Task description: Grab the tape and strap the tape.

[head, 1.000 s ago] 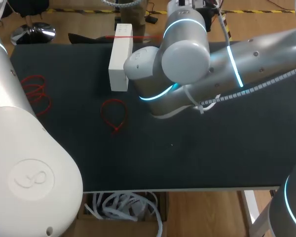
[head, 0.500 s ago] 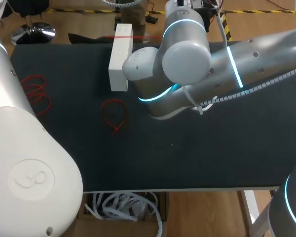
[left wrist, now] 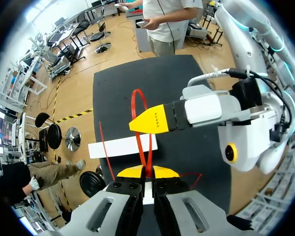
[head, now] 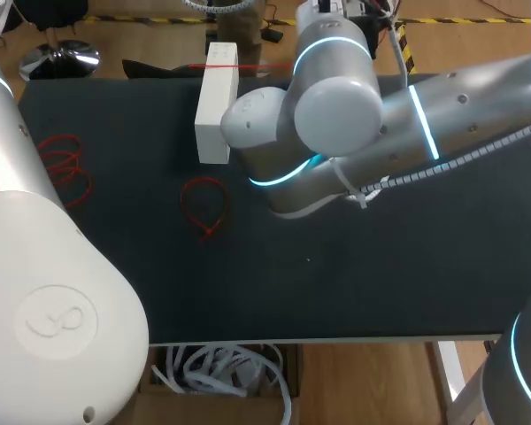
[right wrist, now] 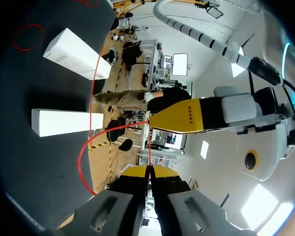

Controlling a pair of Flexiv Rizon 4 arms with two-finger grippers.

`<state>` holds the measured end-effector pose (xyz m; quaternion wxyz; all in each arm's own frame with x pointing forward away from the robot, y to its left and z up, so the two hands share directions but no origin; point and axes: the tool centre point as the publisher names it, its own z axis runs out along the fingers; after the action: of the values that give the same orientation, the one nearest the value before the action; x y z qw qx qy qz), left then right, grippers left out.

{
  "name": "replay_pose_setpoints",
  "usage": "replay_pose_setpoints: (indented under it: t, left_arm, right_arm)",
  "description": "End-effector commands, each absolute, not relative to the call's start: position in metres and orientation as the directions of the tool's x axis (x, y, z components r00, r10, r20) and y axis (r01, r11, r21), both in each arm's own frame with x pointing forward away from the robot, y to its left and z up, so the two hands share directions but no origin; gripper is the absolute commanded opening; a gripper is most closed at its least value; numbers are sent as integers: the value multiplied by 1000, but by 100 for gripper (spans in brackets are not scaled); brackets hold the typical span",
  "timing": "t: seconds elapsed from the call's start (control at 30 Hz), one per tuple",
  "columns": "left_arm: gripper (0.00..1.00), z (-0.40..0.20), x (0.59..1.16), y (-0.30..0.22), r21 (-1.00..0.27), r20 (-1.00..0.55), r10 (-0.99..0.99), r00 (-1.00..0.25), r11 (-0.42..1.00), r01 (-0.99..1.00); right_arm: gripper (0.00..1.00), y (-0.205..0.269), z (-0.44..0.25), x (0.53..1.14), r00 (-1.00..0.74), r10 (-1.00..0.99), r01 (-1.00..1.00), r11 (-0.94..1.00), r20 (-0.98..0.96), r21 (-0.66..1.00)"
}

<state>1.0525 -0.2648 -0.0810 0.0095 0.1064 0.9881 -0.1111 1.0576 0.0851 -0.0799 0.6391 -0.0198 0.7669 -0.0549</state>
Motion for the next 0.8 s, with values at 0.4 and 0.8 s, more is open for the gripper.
replay_pose_setpoints:
  t: [0.4, 0.8]
  left_arm:
    - [0, -80, 1052, -265, -213, -41, 208, -977, 954, 212]
    - [0, -80, 1052, -265, -213, -41, 208, -977, 954, 212]
  right_arm:
    - [0, 73, -76, 1054, -170, -88, 12, 996, -982, -91]
    - [0, 67, -75, 1048, -172, -90, -5, 996, -981, -91]
